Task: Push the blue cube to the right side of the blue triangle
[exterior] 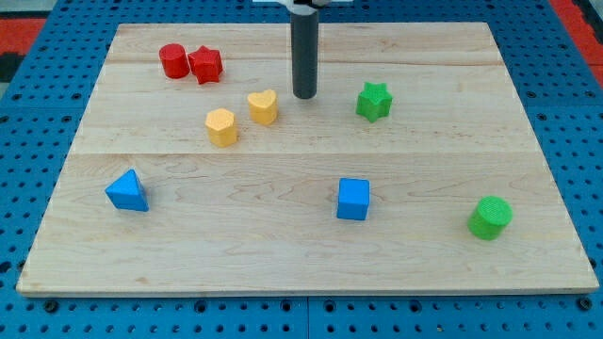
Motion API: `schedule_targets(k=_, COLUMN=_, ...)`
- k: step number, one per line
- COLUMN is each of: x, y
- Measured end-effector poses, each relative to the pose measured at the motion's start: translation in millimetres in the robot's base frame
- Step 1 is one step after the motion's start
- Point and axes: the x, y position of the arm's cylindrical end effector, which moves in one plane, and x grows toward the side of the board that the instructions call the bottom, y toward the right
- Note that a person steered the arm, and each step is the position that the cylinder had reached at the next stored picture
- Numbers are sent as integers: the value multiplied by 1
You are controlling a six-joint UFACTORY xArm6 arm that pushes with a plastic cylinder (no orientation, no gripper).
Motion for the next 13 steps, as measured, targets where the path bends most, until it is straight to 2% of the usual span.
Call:
schedule_targets(k=1, x=9, y=-42)
schedule_targets(k=3, x=10, y=-55)
schedule_targets(k=4, x=9, y=-33)
schedule_targets(k=5, x=64, y=7)
schedule_targets(k=6, x=101, y=70)
schedule_targets(k=7, x=111, y=129)
schedule_targets(k=8, x=151, y=135)
schedule_targets(k=9, x=156, y=76)
schedule_targets(k=10, x=156, y=-41)
schedule_targets(k=12, x=205, y=-8)
schedule_targets(k=13, x=184, y=-85)
